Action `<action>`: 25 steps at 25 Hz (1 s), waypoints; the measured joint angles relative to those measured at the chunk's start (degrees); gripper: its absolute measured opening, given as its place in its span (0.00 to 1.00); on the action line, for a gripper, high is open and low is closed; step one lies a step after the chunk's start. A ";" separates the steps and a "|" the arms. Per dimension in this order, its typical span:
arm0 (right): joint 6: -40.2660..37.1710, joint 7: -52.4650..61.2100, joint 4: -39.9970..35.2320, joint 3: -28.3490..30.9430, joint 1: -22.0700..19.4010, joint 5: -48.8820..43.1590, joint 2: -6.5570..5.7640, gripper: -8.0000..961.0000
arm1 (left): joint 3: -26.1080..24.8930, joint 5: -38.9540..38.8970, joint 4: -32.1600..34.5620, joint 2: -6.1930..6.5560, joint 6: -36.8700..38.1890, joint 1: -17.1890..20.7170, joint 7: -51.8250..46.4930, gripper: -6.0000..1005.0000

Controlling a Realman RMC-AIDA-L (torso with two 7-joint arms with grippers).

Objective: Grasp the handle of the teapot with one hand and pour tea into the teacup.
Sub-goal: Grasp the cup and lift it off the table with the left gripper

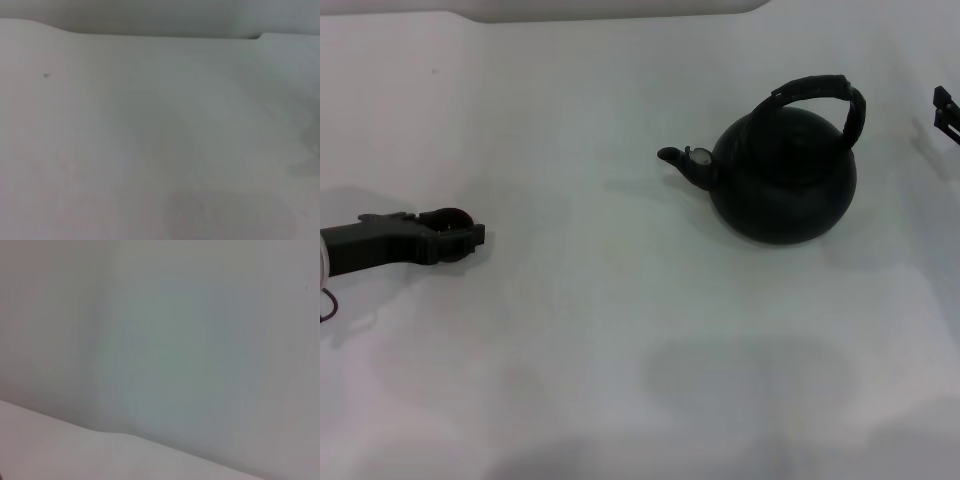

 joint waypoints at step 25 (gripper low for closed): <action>-0.03 0.00 -0.03 -0.22 -0.03 0.00 0.00 0.89 | -0.01 -0.41 -3.29 0.18 -3.54 -2.25 2.51 0.70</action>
